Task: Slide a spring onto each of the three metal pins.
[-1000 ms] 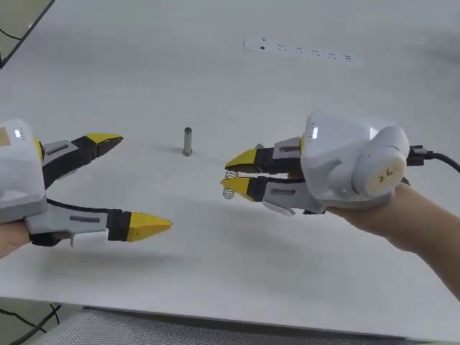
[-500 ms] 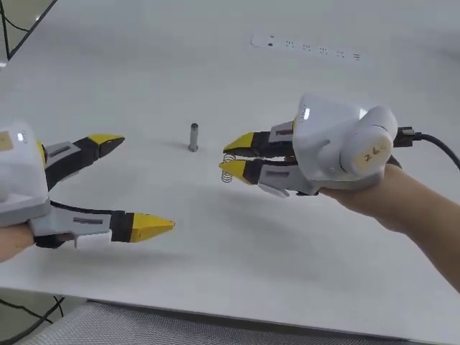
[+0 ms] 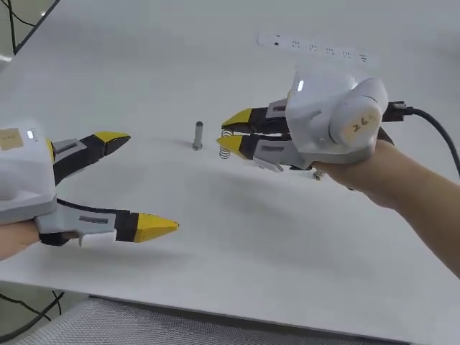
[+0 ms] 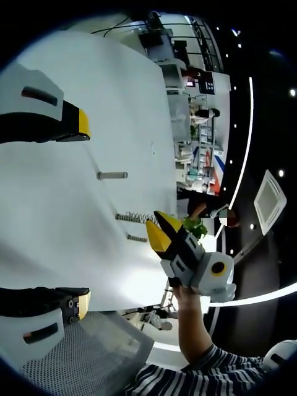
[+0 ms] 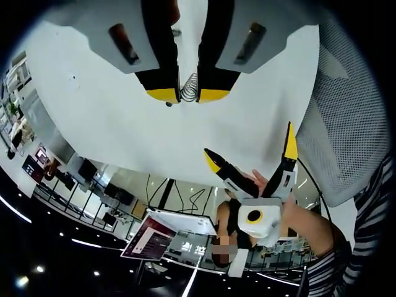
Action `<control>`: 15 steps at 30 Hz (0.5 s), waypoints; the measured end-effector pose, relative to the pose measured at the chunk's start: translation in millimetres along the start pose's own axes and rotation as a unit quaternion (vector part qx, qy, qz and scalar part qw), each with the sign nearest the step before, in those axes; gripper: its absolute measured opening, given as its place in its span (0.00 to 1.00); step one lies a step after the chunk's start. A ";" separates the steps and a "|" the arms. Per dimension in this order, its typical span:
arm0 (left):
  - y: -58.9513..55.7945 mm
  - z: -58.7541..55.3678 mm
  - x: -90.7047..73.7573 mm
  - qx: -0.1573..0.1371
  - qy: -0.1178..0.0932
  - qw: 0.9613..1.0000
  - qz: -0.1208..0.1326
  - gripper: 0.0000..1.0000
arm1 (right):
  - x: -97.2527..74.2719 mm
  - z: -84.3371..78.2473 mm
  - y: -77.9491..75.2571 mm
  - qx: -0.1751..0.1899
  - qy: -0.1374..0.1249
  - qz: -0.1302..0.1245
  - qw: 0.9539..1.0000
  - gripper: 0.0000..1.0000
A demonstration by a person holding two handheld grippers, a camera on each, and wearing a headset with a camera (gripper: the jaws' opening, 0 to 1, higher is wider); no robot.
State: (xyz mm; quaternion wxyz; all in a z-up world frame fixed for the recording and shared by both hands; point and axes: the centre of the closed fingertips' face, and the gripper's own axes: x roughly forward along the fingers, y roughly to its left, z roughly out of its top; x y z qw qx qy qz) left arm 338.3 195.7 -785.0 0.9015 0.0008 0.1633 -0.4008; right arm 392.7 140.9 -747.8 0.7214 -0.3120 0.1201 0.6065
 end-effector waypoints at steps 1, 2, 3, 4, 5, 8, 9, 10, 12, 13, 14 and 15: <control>-0.2 -0.7 -0.1 -0.001 0.001 1.000 -0.001 0.97 | 1.7 1.1 -2.4 -0.001 0.000 -0.002 1.000 0.12; 0.1 -1.6 -0.3 -0.001 0.003 1.000 0.000 0.97 | 3.0 1.2 -3.7 0.000 0.002 -0.002 1.000 0.12; 1.1 -2.8 -0.6 0.003 0.006 1.000 0.002 0.97 | 5.0 1.6 -6.1 0.000 0.004 -0.003 1.000 0.12; 0.9 -3.1 -0.6 0.003 0.007 1.000 0.002 0.97 | 6.2 2.5 -8.0 0.000 0.004 -0.004 1.000 0.12; 0.6 -3.4 -0.6 0.002 0.007 1.000 0.001 0.97 | 8.1 4.0 -10.8 -0.001 0.005 -0.005 1.000 0.12; 0.2 -3.6 -0.4 0.002 0.007 1.000 0.000 0.97 | 13.9 5.2 -23.7 0.001 0.005 -0.008 1.000 0.12; 0.6 -3.7 -0.2 0.003 0.007 1.000 0.001 0.97 | 15.9 6.8 -27.0 0.000 0.004 -0.010 1.000 0.12; 0.6 -3.8 -0.1 0.003 0.007 1.000 0.001 0.97 | 17.1 8.4 -29.0 0.002 0.003 -0.011 1.000 0.12; 0.1 -3.4 0.1 0.002 0.006 1.000 0.000 0.97 | 20.1 12.2 -33.1 0.006 0.000 -0.014 1.000 0.12; 0.1 -3.3 0.1 0.003 0.007 1.000 0.001 0.97 | 20.6 12.8 -33.8 0.006 -0.001 -0.014 1.000 0.12; -0.1 -3.4 0.1 0.003 0.007 1.000 0.000 0.97 | 22.3 14.9 -35.6 0.010 -0.003 -0.015 1.000 0.12; 0.0 -3.6 0.0 0.004 0.008 1.000 0.001 0.97 | 23.5 16.0 -36.9 0.012 -0.005 -0.016 1.000 0.12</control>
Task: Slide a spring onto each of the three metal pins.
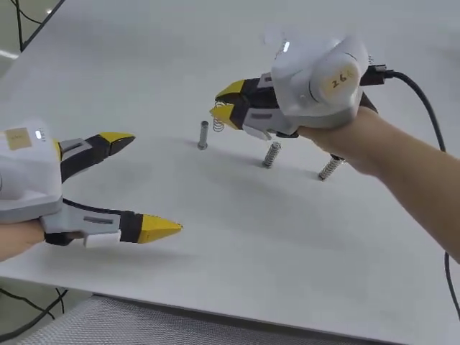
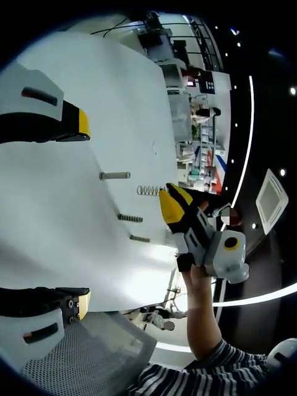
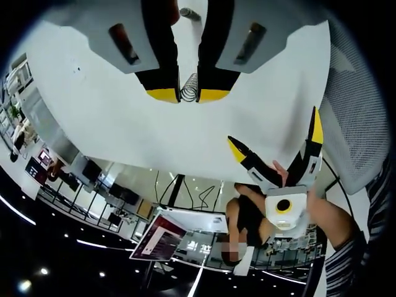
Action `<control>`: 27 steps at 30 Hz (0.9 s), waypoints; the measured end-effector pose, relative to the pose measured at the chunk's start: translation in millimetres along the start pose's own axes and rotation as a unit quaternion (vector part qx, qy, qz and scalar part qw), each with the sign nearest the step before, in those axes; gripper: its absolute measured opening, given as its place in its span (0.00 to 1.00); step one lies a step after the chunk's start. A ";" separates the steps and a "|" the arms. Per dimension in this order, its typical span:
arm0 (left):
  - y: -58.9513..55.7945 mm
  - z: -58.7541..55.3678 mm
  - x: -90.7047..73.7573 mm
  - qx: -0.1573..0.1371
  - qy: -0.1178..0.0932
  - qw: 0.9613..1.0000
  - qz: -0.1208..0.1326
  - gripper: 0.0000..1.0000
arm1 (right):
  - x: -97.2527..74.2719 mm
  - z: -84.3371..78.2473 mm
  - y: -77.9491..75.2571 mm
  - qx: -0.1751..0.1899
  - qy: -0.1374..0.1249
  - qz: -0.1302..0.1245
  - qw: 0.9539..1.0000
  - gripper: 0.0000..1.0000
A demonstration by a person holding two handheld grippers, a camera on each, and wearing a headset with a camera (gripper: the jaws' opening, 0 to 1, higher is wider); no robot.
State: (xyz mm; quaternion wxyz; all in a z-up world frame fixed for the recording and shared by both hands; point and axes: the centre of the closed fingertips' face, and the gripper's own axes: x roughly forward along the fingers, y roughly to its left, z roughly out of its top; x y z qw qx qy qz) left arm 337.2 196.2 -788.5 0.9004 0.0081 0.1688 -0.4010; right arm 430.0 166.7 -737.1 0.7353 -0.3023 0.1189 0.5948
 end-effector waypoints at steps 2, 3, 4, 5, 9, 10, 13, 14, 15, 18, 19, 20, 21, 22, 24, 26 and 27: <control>0.6 -0.4 -0.2 -0.001 0.001 1.000 0.001 0.97 | 5.0 -0.3 -8.7 0.003 -0.002 -0.002 1.000 0.12; 1.0 -0.9 -0.4 -0.002 0.002 1.000 0.001 0.97 | 6.2 0.6 -8.8 0.006 -0.003 -0.003 1.000 0.12; 1.4 -1.3 -0.5 -0.002 0.003 1.000 0.001 0.97 | 8.3 -0.7 -11.9 0.008 -0.003 -0.003 1.000 0.12; 2.3 -1.8 -0.6 0.000 0.003 1.000 0.003 0.97 | 11.0 -2.6 -14.2 0.013 0.000 -0.001 1.000 0.12; 5.0 -0.8 -0.4 0.000 0.001 1.000 0.009 0.97 | 14.7 -4.2 -11.9 0.028 0.005 -0.002 1.000 0.12; 5.3 -0.5 0.0 0.000 0.001 1.000 0.009 0.97 | 16.8 -5.9 -12.3 0.029 0.005 -0.003 1.000 0.12; 5.1 0.1 0.9 0.001 0.001 1.000 0.008 0.97 | 19.9 -6.0 -14.5 0.038 0.001 -0.005 0.999 0.12; 4.8 0.5 1.2 0.000 0.001 1.000 0.008 0.97 | 20.3 -5.5 -15.1 0.040 0.000 -0.007 0.999 0.12; 4.8 0.5 1.4 0.000 0.001 1.000 0.008 0.97 | 20.9 -4.9 -15.9 0.040 0.000 -0.008 0.999 0.12; 3.7 -0.6 2.6 0.001 0.004 1.000 0.006 0.97 | 22.5 -1.4 -17.1 0.046 -0.004 -0.011 0.999 0.12; 3.6 -0.5 2.7 0.001 0.004 1.000 0.005 0.97 | 23.0 -1.1 -17.3 0.045 -0.004 -0.011 0.999 0.12; 3.5 -0.4 2.9 0.000 0.004 1.000 0.005 0.97 | 23.5 -0.9 -17.6 0.045 -0.004 -0.011 0.999 0.12; 3.5 0.3 3.1 0.000 0.004 1.000 0.005 0.97 | 24.9 -1.4 -17.9 0.047 -0.004 -0.010 0.999 0.12; 3.7 0.7 3.2 0.001 0.004 1.000 0.005 0.97 | 25.4 -2.0 -18.1 0.047 -0.004 -0.010 0.999 0.12; 4.7 1.9 3.1 0.001 0.003 1.000 0.005 0.97 | 24.8 -4.4 -16.7 0.051 -0.001 -0.010 0.999 0.12; 5.7 3.1 2.7 0.001 0.002 1.000 0.006 0.97 | 24.7 -7.3 -16.9 0.052 0.002 -0.011 0.999 0.12; 6.2 3.2 2.4 0.001 0.002 1.000 0.007 0.97 | 24.2 -8.8 -17.8 0.053 0.004 -0.012 0.999 0.12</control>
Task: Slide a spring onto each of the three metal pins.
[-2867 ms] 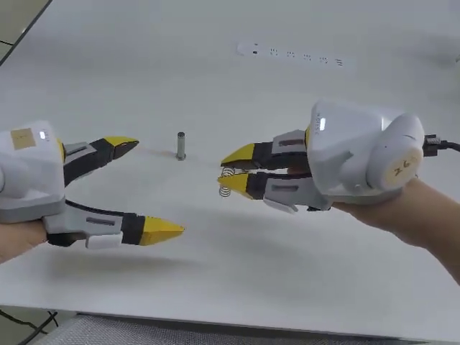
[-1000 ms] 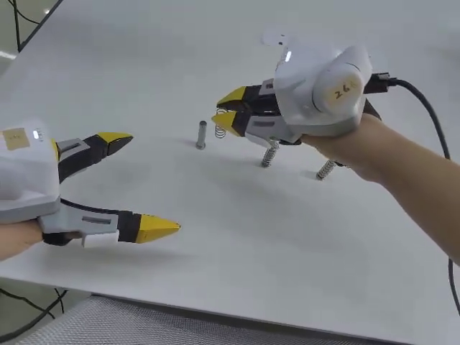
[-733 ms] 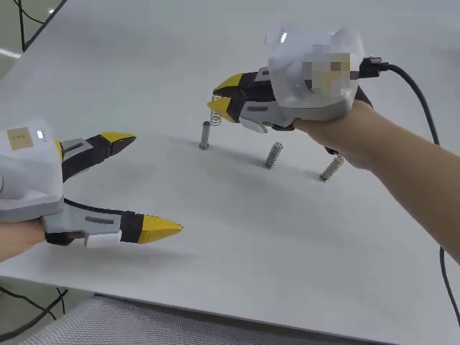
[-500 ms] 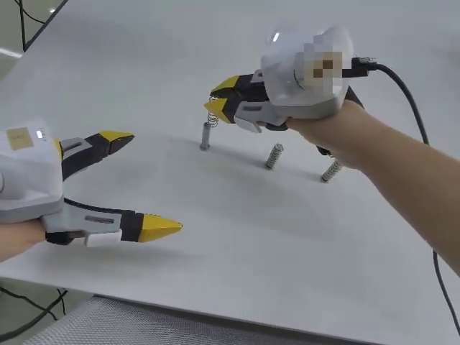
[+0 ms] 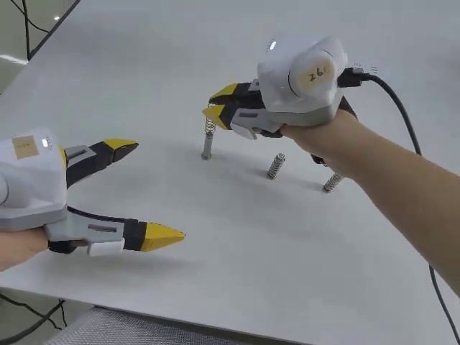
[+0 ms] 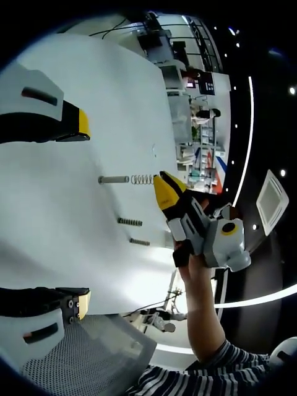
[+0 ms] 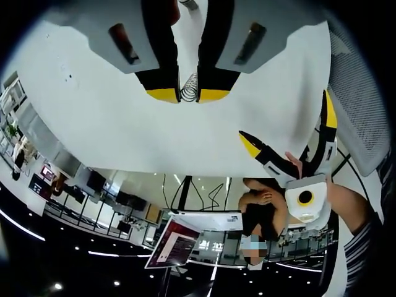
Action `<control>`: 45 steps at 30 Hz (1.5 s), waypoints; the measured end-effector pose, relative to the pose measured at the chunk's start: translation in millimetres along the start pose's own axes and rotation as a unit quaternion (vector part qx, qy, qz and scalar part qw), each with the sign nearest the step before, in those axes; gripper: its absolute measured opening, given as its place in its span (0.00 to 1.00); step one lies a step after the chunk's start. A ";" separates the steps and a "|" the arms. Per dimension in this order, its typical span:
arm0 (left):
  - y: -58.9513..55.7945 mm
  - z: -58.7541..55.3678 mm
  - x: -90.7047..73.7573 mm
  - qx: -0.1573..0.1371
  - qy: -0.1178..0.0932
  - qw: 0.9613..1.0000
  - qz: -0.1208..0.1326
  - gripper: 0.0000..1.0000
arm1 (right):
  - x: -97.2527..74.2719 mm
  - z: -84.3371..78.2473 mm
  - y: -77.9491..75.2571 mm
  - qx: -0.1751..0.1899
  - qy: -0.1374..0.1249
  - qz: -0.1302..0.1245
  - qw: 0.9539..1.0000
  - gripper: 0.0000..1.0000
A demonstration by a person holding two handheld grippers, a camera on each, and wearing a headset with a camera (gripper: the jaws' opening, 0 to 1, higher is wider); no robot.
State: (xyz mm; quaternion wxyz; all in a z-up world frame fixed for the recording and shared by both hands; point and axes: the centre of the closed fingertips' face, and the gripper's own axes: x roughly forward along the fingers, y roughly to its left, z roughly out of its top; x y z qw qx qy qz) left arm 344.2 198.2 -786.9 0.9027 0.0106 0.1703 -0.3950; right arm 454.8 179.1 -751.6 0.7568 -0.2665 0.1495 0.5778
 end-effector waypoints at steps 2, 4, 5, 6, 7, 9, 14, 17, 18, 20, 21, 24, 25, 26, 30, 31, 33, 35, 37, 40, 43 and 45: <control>0.5 -0.2 -0.2 0.000 0.000 1.000 0.001 0.97 | -0.4 -0.9 -0.9 0.002 0.001 -0.001 1.000 0.12; 0.5 -0.9 -0.2 0.000 0.001 1.000 0.000 0.97 | -1.2 -0.7 -1.9 0.005 0.000 -0.002 1.000 0.12; 0.3 -1.2 0.0 -0.001 0.001 1.000 0.001 0.97 | -0.7 -0.8 -2.8 0.007 0.000 -0.003 1.000 0.12; 0.0 -1.3 0.1 -0.001 0.001 1.000 0.000 0.97 | -0.4 -1.0 -3.1 0.008 -0.001 -0.003 1.000 0.12; -0.5 -1.1 0.4 0.001 0.000 1.000 0.001 0.97 | -0.3 -1.0 -3.1 0.008 -0.001 -0.003 1.000 0.12; -0.8 -0.1 0.8 0.000 -0.001 1.000 0.000 0.97 | -0.2 -1.1 -3.1 0.009 -0.001 -0.003 1.000 0.12; -0.8 0.8 1.5 0.001 0.000 1.000 -0.001 0.97 | 0.0 -0.6 -1.3 0.012 -0.002 -0.002 1.000 0.12; -1.0 0.3 1.4 0.003 0.002 1.000 -0.002 0.97 | 0.0 0.0 0.8 0.012 -0.002 0.001 1.000 0.12; -1.2 -0.3 1.3 0.003 0.003 1.000 -0.002 0.97 | 0.3 -0.1 0.9 0.013 -0.002 0.001 1.000 0.12; -1.7 -0.8 0.8 0.002 0.003 1.000 -0.003 0.97 | 0.6 -0.6 0.5 0.013 -0.002 0.000 1.000 0.12; -1.8 -1.0 0.6 0.001 0.003 1.000 -0.002 0.97 | 0.8 -0.7 0.6 0.014 -0.002 0.001 1.000 0.12; -2.4 -3.0 -0.4 0.000 0.005 1.000 -0.003 0.97 | 1.4 -1.4 1.1 0.016 -0.001 0.001 1.000 0.12; -2.5 -3.7 -0.9 0.000 0.006 1.000 -0.002 0.97 | 2.2 -1.7 1.2 0.015 0.000 0.001 1.000 0.12; -2.3 -4.1 -1.2 -0.001 0.006 1.000 -0.002 0.96 | 2.9 -1.9 1.7 0.013 0.000 0.001 1.000 0.12; -1.7 -5.6 -2.9 -0.001 0.008 1.000 -0.001 0.96 | 4.4 -1.8 3.1 0.011 0.001 0.004 1.000 0.12; -1.5 -5.5 -3.2 -0.002 0.008 1.000 0.000 0.96 | 4.7 -1.6 3.7 0.010 0.001 0.005 1.000 0.12; -0.9 -5.5 -3.7 -0.002 0.008 1.000 0.001 0.96 | 5.8 -2.1 3.9 0.006 0.003 0.005 1.000 0.12; -1.3 -5.8 -3.8 -0.003 0.008 1.000 0.000 0.96 | 6.1 -2.1 4.0 0.008 0.002 0.006 1.000 0.12; -1.6 -6.6 -3.7 -0.002 0.009 1.000 0.000 0.96 | 6.6 -3.0 4.4 0.006 0.004 0.007 1.000 0.12; -2.3 -7.4 -3.4 -0.004 0.009 1.000 -0.001 0.96 | 7.9 -5.7 4.8 0.006 0.005 0.007 1.000 0.12; -2.6 -8.4 -3.1 -0.004 0.011 1.000 -0.001 0.96 | 8.1 -7.1 5.2 0.008 0.006 0.008 1.000 0.12; -3.2 -8.7 -2.6 -0.004 0.012 1.000 -0.002 0.96 | 8.2 -7.9 5.7 0.010 0.006 0.009 1.000 0.12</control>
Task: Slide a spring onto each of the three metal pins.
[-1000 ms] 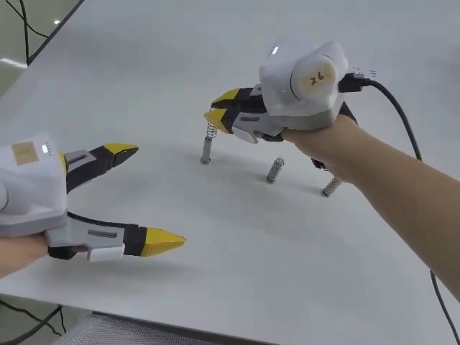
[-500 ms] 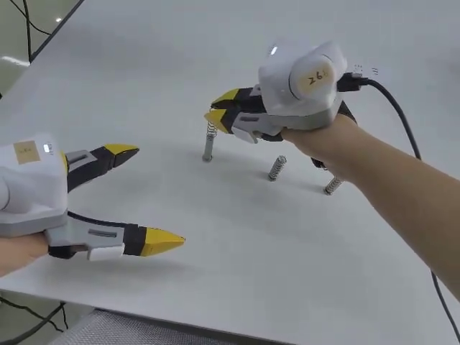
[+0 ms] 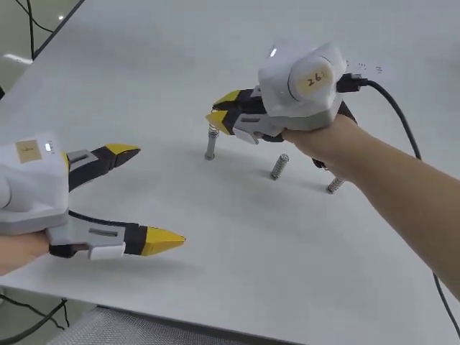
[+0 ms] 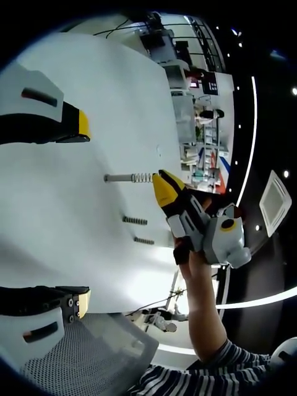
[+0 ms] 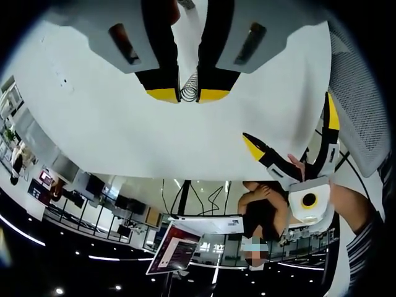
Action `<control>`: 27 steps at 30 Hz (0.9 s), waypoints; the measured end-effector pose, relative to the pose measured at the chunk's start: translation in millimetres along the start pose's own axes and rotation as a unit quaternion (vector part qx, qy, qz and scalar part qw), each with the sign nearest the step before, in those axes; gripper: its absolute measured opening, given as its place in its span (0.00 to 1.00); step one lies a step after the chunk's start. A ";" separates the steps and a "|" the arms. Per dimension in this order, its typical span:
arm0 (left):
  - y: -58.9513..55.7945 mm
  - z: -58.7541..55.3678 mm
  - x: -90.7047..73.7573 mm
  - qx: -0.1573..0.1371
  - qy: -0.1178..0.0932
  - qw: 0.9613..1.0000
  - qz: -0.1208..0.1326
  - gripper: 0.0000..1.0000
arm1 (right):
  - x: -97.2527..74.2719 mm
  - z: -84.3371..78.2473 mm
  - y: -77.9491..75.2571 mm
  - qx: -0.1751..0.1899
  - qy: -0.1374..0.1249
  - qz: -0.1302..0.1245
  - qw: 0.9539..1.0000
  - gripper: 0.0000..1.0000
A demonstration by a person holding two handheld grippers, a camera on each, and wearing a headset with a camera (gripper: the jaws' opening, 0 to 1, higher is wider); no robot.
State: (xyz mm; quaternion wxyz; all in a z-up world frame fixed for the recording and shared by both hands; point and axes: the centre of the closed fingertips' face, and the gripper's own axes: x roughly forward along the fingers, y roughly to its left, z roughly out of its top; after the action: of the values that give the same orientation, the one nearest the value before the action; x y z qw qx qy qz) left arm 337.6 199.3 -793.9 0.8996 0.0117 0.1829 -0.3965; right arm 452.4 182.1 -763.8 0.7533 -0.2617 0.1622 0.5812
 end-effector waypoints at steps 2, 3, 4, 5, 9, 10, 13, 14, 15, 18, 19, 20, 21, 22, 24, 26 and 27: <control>0.2 -0.2 0.2 0.003 0.002 1.000 -0.001 0.95 | 0.6 -0.9 0.6 0.000 0.001 0.001 1.000 0.12; 0.5 0.3 0.2 0.003 0.002 1.000 -0.001 0.95 | 1.4 -1.8 1.3 0.001 0.002 0.002 1.000 0.12; 1.1 1.4 0.3 0.001 0.000 1.000 0.000 0.95 | 2.0 -3.2 1.6 0.001 0.003 0.002 1.000 0.12; 1.8 2.0 0.2 0.001 -0.001 1.000 0.001 0.95 | 2.5 -4.3 1.8 0.000 0.004 0.001 1.000 0.12; 1.5 3.2 0.6 0.002 -0.002 1.000 0.000 0.95 | 4.3 -8.8 3.2 0.002 0.009 0.002 1.000 0.12; 1.3 3.0 0.6 0.002 -0.002 1.000 0.000 0.95 | 4.2 -9.7 3.7 0.002 0.011 0.003 1.000 0.12; 1.3 1.7 0.5 0.002 0.000 1.000 0.000 0.95 | 5.4 -13.1 5.8 0.004 0.015 0.004 1.000 0.12; 1.1 1.5 0.5 0.001 0.000 1.000 0.000 0.95 | 5.8 -14.5 5.9 0.005 0.017 0.005 1.000 0.12; 1.2 1.2 0.4 0.000 0.000 1.000 0.000 0.95 | 6.2 -16.0 6.3 0.006 0.018 0.006 1.000 0.12; 1.1 0.3 0.1 -0.002 0.001 1.000 0.000 0.95 | 9.3 -21.0 7.9 0.001 0.024 0.006 1.000 0.12; 0.6 0.1 -0.1 -0.001 0.001 1.000 -0.001 0.95 | 11.0 -22.7 9.1 0.002 0.025 0.008 1.000 0.12; 0.3 -0.2 -0.2 -0.001 0.002 1.000 -0.001 0.95 | 11.6 -23.0 11.0 0.002 0.026 0.010 1.000 0.12; 0.4 -0.3 -0.5 -0.001 0.002 1.000 -0.001 0.95 | 13.0 -25.0 13.9 0.000 0.031 0.014 0.999 0.12; 0.5 -0.3 -0.7 -0.001 0.002 1.000 -0.001 0.95 | 14.1 -26.7 14.7 0.000 0.033 0.015 0.999 0.12; 1.5 -0.4 -1.2 -0.001 0.002 1.000 0.001 0.95 | 19.3 -32.8 16.7 -0.001 0.040 0.020 0.999 0.12; 2.0 -0.1 -1.4 -0.002 0.001 1.000 0.001 0.95 | 20.4 -34.9 17.3 -0.001 0.044 0.022 0.999 0.12; 2.2 0.0 -1.4 -0.002 0.001 1.000 0.001 0.95 | 20.5 -35.3 17.8 -0.003 0.045 0.023 0.999 0.12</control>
State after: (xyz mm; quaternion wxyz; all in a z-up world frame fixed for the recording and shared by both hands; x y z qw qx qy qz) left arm 338.3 201.8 -793.7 0.8998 0.0108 0.1847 -0.3951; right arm 442.9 181.1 -807.3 0.7310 -0.2858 0.2005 0.5863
